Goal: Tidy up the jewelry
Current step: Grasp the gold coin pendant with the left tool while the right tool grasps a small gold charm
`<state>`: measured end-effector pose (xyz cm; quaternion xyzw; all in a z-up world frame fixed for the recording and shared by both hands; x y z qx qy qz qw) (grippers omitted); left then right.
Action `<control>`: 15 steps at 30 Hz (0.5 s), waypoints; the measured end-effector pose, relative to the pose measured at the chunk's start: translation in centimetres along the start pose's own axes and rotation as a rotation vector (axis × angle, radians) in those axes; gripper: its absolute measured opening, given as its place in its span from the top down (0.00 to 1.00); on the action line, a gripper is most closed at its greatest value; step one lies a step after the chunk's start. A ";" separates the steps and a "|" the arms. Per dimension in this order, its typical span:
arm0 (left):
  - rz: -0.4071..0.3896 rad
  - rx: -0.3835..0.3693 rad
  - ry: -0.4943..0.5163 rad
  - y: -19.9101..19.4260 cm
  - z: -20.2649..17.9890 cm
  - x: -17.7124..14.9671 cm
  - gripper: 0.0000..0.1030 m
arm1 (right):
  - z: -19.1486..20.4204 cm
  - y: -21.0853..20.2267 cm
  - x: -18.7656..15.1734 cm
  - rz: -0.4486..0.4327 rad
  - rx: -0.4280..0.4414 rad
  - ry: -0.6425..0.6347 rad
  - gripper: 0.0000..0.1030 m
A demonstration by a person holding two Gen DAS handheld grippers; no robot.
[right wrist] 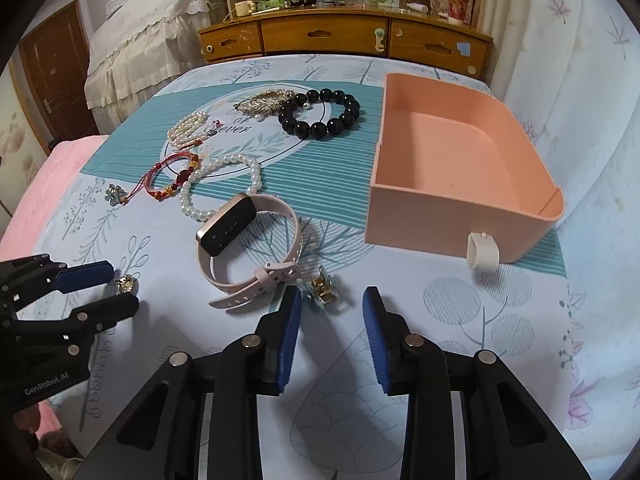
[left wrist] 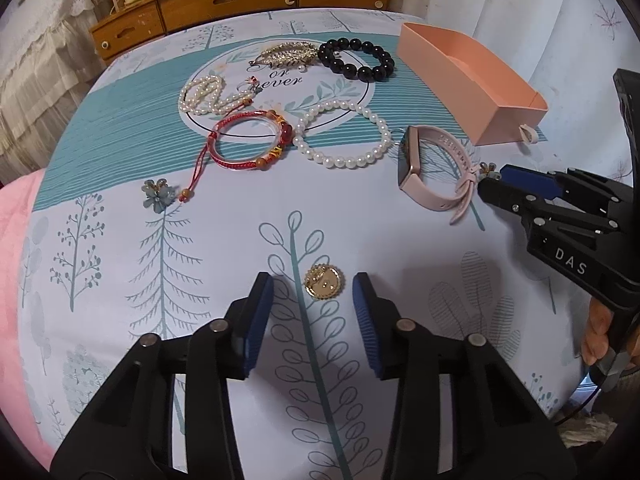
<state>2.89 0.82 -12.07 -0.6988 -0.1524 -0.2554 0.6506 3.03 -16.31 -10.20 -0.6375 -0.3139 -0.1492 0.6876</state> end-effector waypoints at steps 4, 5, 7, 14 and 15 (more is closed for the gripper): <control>-0.001 -0.004 0.006 -0.1 -0.1 0.0 0.73 | 0.4 0.2 0.1 -0.020 -0.023 -0.047 0.74; -0.002 -0.005 0.004 -0.1 -0.1 0.0 0.73 | 0.6 0.2 0.1 -0.024 -0.021 -0.054 0.76; -0.005 0.000 0.001 -0.1 -0.1 0.1 0.82 | 0.7 0.2 0.1 -0.030 -0.019 -0.061 0.83; -0.004 -0.013 -0.026 -0.1 0.2 0.1 0.83 | 1.0 0.0 0.0 -0.037 -0.012 -0.062 0.84; -0.004 -0.014 -0.028 -0.1 0.2 0.1 0.83 | 0.9 -0.1 0.0 -0.037 -0.005 -0.055 0.84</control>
Point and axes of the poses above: each gripper's, at about its wrist camera, not at the fingertips, and y roughly the way its jaws point, z to its left, x to its top, the point moved 8 cm from there along y, roughly the way its jaws point, and after that the axes turned 6 degrees about -z, right-handed, at the moved point
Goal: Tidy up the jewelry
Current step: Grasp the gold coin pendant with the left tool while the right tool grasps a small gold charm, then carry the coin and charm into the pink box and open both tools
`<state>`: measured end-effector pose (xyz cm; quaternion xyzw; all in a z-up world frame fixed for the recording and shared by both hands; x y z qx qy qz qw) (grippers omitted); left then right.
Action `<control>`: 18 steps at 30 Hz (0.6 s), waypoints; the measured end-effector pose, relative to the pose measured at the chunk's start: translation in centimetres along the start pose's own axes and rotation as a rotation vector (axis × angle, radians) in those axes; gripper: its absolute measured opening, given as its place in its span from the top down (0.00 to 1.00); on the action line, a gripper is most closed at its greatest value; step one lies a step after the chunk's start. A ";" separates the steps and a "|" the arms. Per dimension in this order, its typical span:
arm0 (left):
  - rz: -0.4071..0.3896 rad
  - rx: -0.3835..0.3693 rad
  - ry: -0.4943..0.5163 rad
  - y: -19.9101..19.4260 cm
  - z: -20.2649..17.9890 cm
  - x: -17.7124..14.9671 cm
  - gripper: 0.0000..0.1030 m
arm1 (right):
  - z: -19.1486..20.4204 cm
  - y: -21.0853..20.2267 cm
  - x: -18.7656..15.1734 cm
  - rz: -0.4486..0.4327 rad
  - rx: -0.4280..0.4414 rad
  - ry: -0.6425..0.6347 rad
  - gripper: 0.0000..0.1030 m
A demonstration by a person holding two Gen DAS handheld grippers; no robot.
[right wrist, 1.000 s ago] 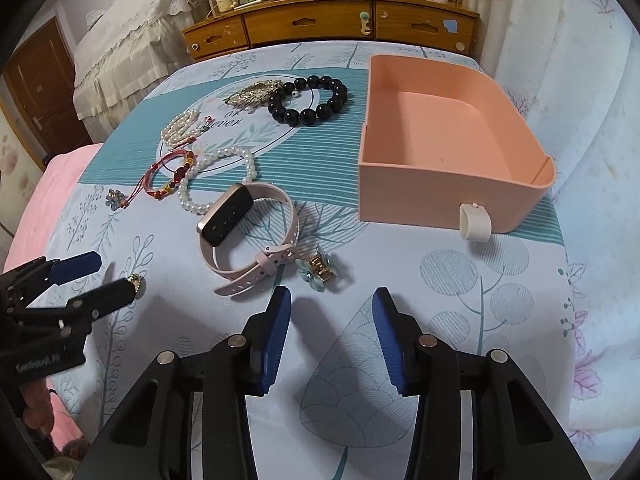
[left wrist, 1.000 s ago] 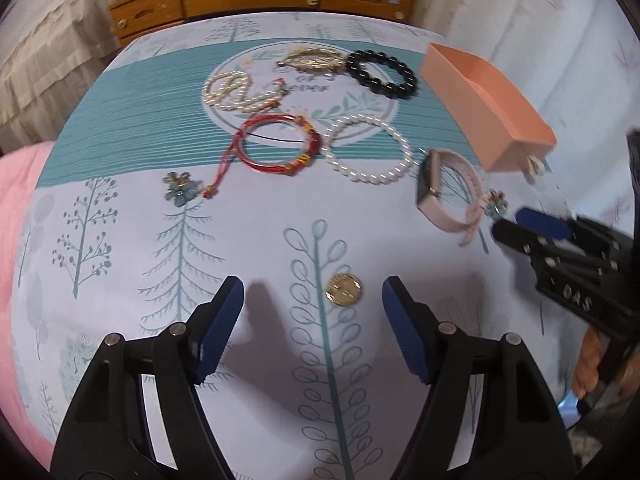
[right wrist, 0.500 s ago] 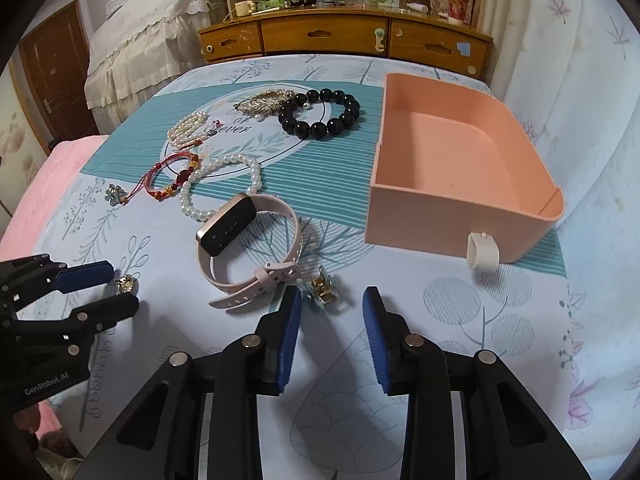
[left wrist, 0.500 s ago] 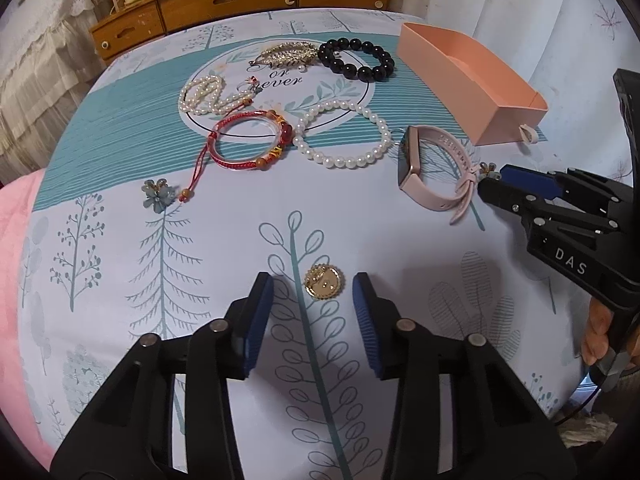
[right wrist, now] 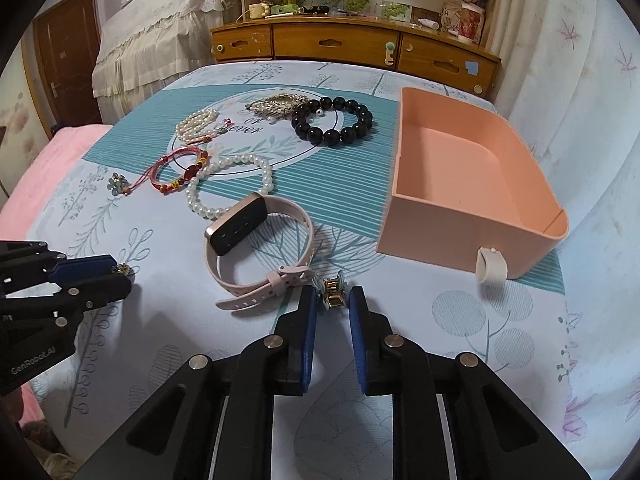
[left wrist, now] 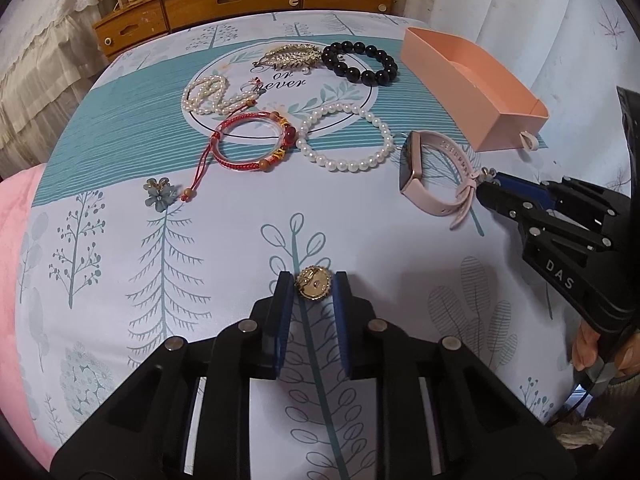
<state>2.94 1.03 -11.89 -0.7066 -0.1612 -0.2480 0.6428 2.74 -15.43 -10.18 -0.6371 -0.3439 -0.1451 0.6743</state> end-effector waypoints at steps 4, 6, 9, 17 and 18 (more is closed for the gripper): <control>-0.008 0.009 -0.010 -0.4 0.1 0.3 0.83 | -0.1 -1.1 0.0 -0.014 0.026 0.028 0.84; -0.015 0.008 -0.005 -0.8 0.0 0.7 0.83 | -0.1 -1.8 0.2 -0.026 0.039 0.034 0.85; -0.038 -0.001 0.020 -1.8 -0.9 2.0 0.83 | -0.2 -3.0 0.6 -0.048 0.064 0.048 0.95; -0.162 -0.043 0.128 -4.8 -5.7 8.5 0.83 | -3.4 -7.2 3.8 -0.128 0.078 0.119 0.95; -0.173 -0.047 0.136 -4.9 -6.4 9.4 0.83 | -4.1 -7.8 4.3 -0.139 0.078 0.130 0.95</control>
Point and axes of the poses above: each gripper's, at about its wrist camera, not at the fingertips, and y roughly the way its jaws point, z to its left, x to its top, the point moved 8 cm from there along y, roughly the way its jaws point, and after that the axes turned 6 degrees about -z, right-handed, at the moved point
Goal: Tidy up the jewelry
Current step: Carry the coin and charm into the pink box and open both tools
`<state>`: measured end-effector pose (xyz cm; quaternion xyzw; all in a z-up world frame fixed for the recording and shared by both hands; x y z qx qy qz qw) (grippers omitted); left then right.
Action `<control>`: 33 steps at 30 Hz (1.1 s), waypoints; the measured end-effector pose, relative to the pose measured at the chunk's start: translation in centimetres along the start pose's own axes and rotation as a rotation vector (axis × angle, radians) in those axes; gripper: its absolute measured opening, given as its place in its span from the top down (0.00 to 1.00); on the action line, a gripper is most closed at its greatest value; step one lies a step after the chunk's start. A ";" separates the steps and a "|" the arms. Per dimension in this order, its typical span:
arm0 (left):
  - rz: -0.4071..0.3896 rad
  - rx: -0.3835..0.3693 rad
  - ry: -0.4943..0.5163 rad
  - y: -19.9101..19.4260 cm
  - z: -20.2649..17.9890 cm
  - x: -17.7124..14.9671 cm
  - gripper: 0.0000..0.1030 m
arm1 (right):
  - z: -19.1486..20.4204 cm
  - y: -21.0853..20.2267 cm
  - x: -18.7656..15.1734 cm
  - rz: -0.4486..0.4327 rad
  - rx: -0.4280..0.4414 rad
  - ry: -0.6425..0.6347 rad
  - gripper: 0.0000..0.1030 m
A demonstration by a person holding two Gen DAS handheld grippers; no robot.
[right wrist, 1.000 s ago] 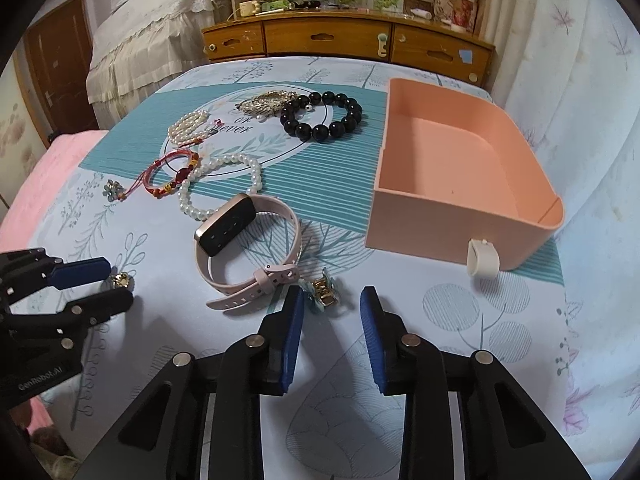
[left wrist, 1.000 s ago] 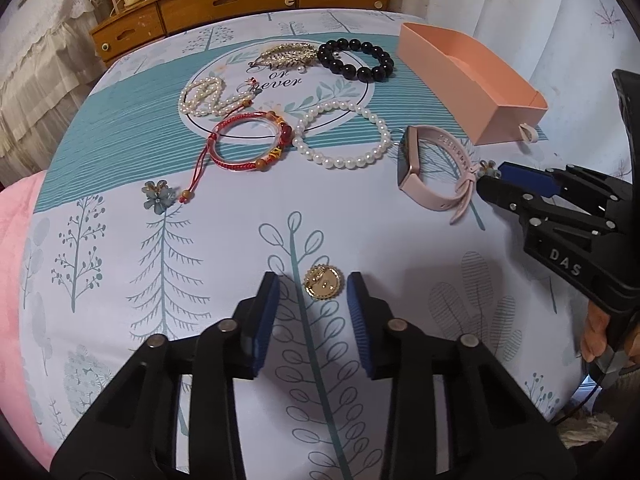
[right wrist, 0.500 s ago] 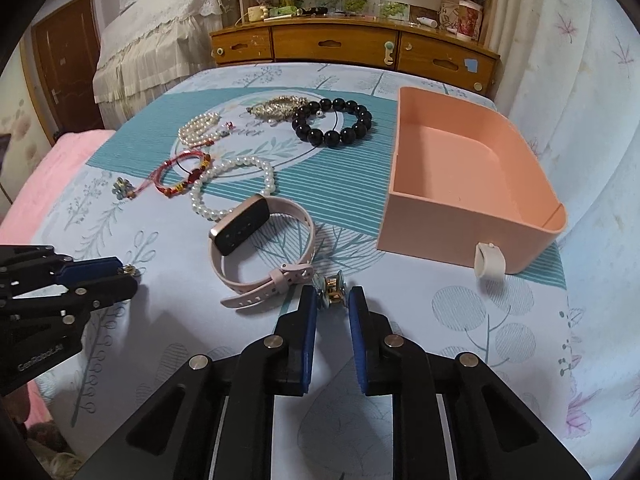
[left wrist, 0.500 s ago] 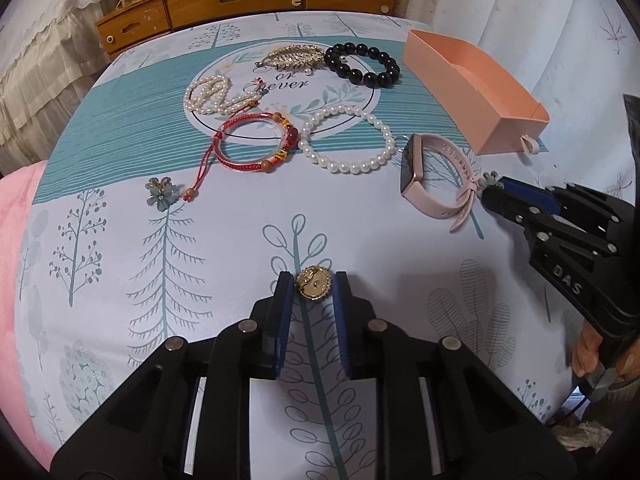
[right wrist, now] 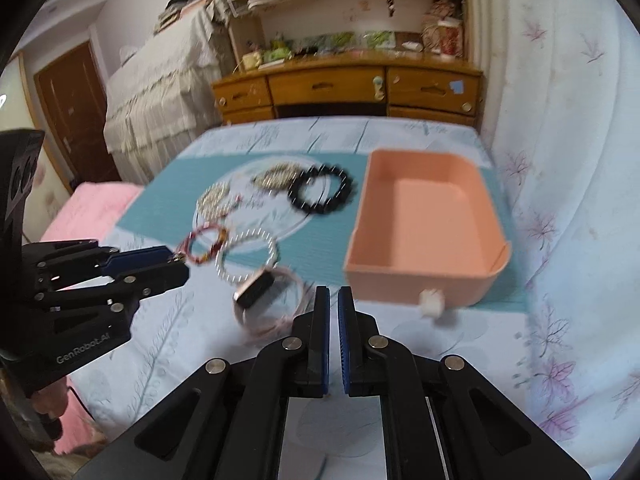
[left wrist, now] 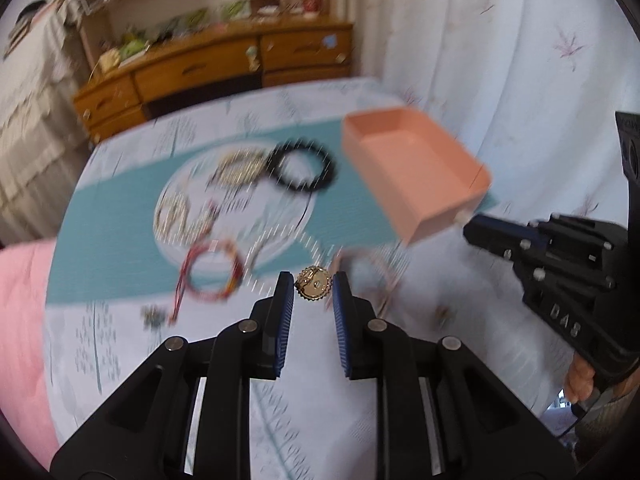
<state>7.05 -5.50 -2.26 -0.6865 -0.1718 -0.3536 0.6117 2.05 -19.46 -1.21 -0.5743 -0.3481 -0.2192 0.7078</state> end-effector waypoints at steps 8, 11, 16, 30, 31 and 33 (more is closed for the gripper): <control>-0.023 -0.073 0.016 2.1 -4.1 7.0 0.83 | -1.5 -1.5 0.7 0.039 0.031 -0.005 0.95; -0.002 -0.084 0.032 4.0 -5.9 8.6 0.83 | -1.3 -0.9 -1.3 0.097 0.054 -0.003 0.95; 0.060 -0.085 0.070 8.6 -8.8 9.6 0.83 | -1.4 -0.5 -4.1 0.156 0.081 0.000 0.79; 0.176 -0.164 0.136 11.5 -10.5 6.4 0.69 | 1.1 1.4 -7.4 0.191 0.090 -0.098 0.63; 0.168 -0.157 0.128 11.1 -10.0 6.4 0.63 | 1.2 1.6 -7.5 0.194 0.091 -0.104 0.63; 0.129 -0.148 0.112 9.7 -8.9 6.6 0.55 | 1.6 2.1 -7.8 0.198 0.089 -0.121 0.63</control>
Point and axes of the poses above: each gripper's, at about its wrist camera, not at the fingertips, and y roughly the way its jaws point, z to its left, x to its top, the point moved 8 cm from there along y, roughly the way its jaws point, and after that the axes turned 6 degrees about -z, right-handed, at the moved point
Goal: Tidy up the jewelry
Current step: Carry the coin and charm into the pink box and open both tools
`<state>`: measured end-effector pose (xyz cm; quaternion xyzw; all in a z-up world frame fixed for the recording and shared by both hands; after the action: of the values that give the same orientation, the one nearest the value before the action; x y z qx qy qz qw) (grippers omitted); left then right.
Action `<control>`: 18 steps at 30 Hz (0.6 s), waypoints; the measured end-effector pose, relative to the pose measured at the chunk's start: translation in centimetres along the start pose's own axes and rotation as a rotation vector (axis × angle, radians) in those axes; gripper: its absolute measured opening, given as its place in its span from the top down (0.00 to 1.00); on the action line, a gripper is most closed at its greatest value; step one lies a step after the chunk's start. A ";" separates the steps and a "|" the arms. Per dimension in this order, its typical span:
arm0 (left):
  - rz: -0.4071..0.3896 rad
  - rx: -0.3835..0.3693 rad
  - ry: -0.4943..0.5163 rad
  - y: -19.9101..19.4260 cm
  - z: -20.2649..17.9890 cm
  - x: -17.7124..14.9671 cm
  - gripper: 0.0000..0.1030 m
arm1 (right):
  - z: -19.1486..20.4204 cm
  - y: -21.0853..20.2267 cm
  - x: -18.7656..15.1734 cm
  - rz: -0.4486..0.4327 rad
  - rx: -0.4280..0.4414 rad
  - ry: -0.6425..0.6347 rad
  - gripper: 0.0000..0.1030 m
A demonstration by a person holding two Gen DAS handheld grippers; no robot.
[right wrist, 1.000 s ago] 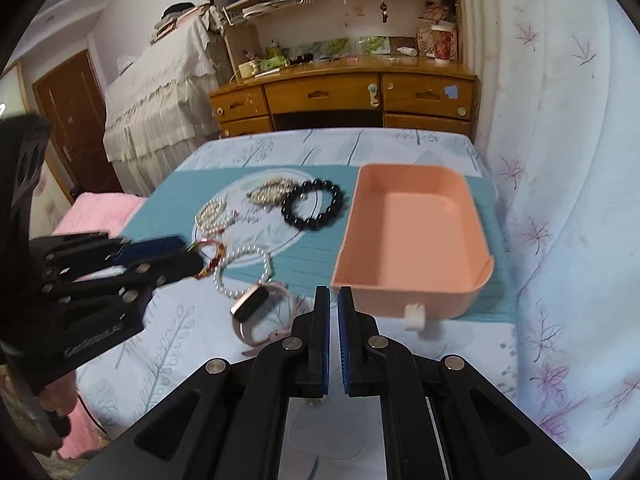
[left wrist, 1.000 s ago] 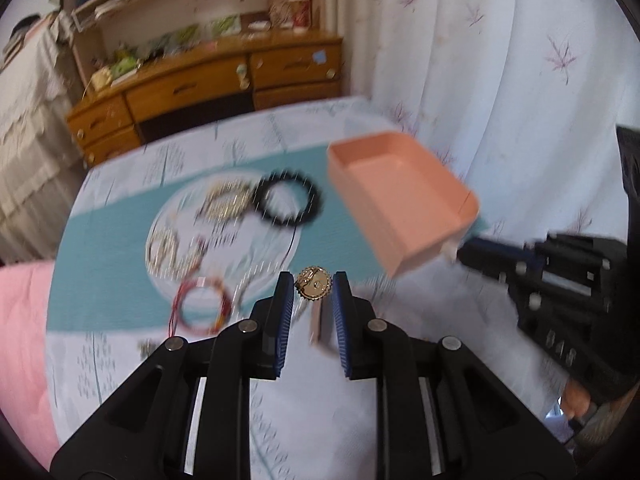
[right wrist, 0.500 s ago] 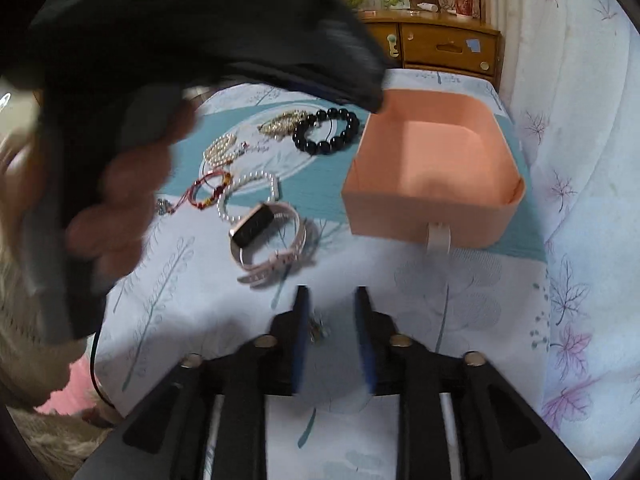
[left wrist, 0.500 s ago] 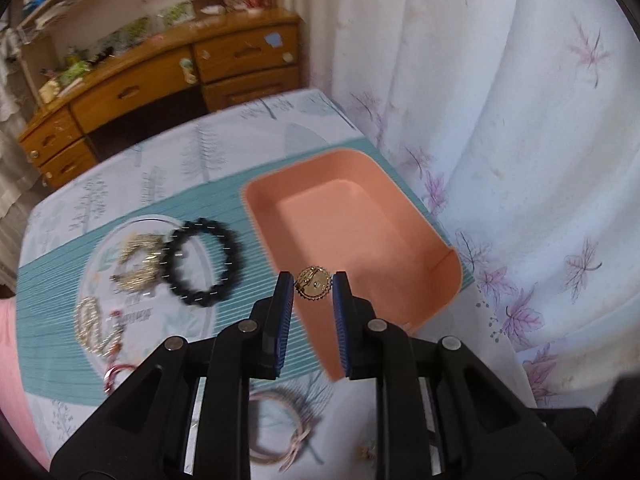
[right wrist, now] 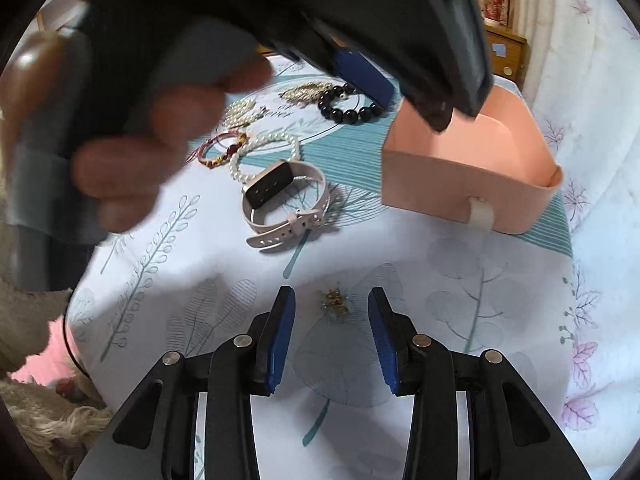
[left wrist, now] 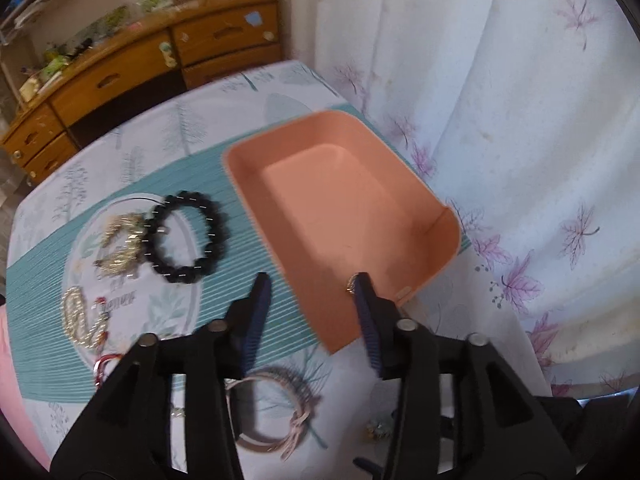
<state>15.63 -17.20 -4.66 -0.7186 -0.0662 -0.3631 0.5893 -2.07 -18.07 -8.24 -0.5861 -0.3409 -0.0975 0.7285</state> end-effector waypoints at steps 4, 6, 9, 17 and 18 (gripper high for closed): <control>-0.054 0.026 -0.022 -2.5 2.0 -0.8 0.51 | 0.3 0.8 -0.1 -0.004 -0.025 -0.033 0.65; -0.068 0.015 -0.042 -3.6 3.0 -1.5 0.51 | 0.3 1.0 -0.1 -0.004 -0.039 -0.044 0.73; -0.062 0.010 -0.066 -4.7 4.5 -3.2 0.51 | 0.5 1.6 0.0 -0.001 -0.055 -0.063 0.81; -0.035 0.067 -0.110 -7.3 8.5 -6.9 0.51 | 0.1 -0.9 1.7 -0.039 -0.074 -0.035 0.81; -0.033 0.074 -0.120 -7.7 9.0 -7.0 0.51 | -0.2 -1.5 2.3 -0.052 -0.075 -0.028 0.81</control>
<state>10.52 -4.48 -3.06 -0.7157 -0.1265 -0.3264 0.6044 -1.07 -18.13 -5.65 -0.6051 -0.3623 -0.1210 0.6985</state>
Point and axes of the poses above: each gripper's, at about its wrist camera, not at the fingertips, and y roughly the way its jaws point, z to its left, x to its top, the point moved 8 cm from there along y, roughly the way its jaws point, and after that the axes turned 6 degrees about -z, right-handed, at the moved point
